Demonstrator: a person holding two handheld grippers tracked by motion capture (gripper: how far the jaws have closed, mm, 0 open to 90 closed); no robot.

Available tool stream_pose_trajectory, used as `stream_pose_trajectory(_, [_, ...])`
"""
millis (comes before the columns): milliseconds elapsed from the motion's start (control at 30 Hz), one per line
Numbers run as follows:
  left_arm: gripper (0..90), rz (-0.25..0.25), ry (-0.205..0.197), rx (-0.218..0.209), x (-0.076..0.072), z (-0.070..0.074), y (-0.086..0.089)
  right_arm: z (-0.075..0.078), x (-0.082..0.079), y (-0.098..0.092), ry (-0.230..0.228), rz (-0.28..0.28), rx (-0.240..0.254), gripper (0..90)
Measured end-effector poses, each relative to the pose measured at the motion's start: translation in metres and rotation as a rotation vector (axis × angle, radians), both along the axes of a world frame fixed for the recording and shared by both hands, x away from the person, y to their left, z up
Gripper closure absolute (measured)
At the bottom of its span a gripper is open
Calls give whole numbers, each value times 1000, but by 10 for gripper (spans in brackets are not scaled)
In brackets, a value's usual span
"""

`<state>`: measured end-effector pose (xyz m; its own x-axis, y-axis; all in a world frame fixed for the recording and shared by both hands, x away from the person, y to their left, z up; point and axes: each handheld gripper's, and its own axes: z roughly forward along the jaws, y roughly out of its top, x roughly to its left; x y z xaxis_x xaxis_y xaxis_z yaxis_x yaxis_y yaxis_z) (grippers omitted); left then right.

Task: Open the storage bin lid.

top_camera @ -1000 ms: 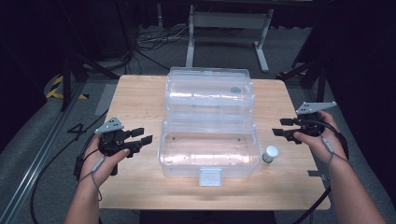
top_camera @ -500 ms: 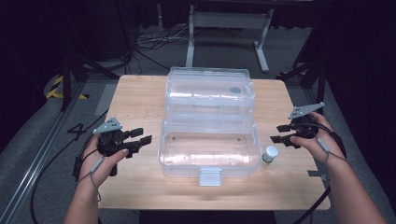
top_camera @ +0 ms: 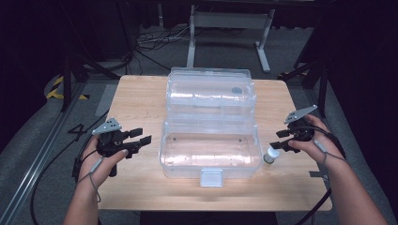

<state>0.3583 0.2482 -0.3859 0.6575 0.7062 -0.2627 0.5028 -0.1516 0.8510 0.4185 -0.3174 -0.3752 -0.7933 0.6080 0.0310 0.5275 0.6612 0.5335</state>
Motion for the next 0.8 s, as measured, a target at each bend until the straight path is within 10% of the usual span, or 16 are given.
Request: stream_pose_trajectory(800, [455, 4, 5, -1, 1, -1, 2, -22, 2, 7, 80, 60, -83, 390])
